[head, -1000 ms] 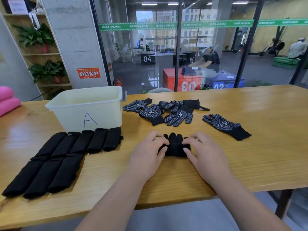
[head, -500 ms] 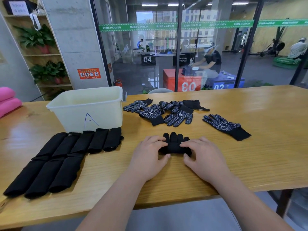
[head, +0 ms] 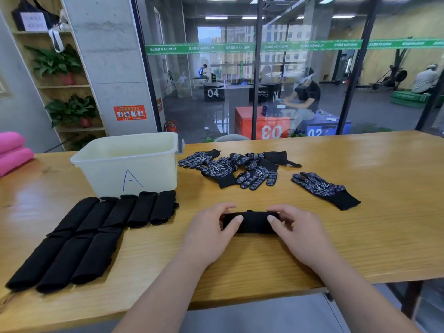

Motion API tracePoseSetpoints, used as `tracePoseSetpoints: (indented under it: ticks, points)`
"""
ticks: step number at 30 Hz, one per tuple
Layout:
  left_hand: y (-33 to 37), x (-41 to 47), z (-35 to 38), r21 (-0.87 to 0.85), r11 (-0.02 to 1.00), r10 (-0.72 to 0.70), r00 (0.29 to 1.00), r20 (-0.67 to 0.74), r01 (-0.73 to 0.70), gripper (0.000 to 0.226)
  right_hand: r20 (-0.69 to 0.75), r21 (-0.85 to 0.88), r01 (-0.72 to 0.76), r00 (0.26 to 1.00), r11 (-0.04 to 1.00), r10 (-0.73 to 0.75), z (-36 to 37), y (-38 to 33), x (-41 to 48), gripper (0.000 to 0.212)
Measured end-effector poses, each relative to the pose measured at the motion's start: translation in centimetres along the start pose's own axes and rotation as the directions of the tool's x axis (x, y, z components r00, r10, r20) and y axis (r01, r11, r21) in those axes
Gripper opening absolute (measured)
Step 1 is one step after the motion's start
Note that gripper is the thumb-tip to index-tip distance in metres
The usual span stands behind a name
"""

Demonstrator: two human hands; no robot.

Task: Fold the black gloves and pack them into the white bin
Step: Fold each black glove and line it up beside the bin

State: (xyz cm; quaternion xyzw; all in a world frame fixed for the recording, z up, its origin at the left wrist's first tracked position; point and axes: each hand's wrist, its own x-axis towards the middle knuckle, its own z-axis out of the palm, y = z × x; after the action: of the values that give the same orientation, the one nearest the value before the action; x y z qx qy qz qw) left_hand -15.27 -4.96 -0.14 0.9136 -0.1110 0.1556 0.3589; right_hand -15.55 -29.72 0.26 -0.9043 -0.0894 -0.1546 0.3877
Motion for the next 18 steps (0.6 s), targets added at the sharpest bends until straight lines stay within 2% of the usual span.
tracePoseSetpoints:
  ticks: [4,7,10,14,18]
  points:
    - [0.3,0.1,0.5,0.243,0.961,0.161,0.981,-0.111,-0.131,0.04,-0.146,-0.354,0.043,0.984,0.934,-0.101,1.1,0.2,0.1,0.027]
    - [0.3,0.2,0.7,0.336,0.919,0.272,0.948,-0.167,-0.205,0.026,-0.196,-0.49,0.135,0.946,0.861,-0.26,1.6,0.4,0.1,0.018]
    - [0.1,0.1,0.9,0.391,0.883,0.336,0.932,-0.139,-0.26,0.017,-0.12,-0.554,0.202,0.941,0.808,-0.318,1.9,0.9,0.3,0.019]
    - [0.2,0.0,1.4,0.412,0.878,0.274,0.962,-0.017,-0.243,0.042,-0.078,-0.569,0.155,0.967,0.807,-0.241,2.4,0.9,0.5,0.033]
    - [0.0,0.1,1.6,0.359,0.908,0.217,0.976,0.033,-0.214,0.046,-0.074,-0.535,0.169,0.967,0.828,-0.245,2.1,0.6,0.2,0.037]
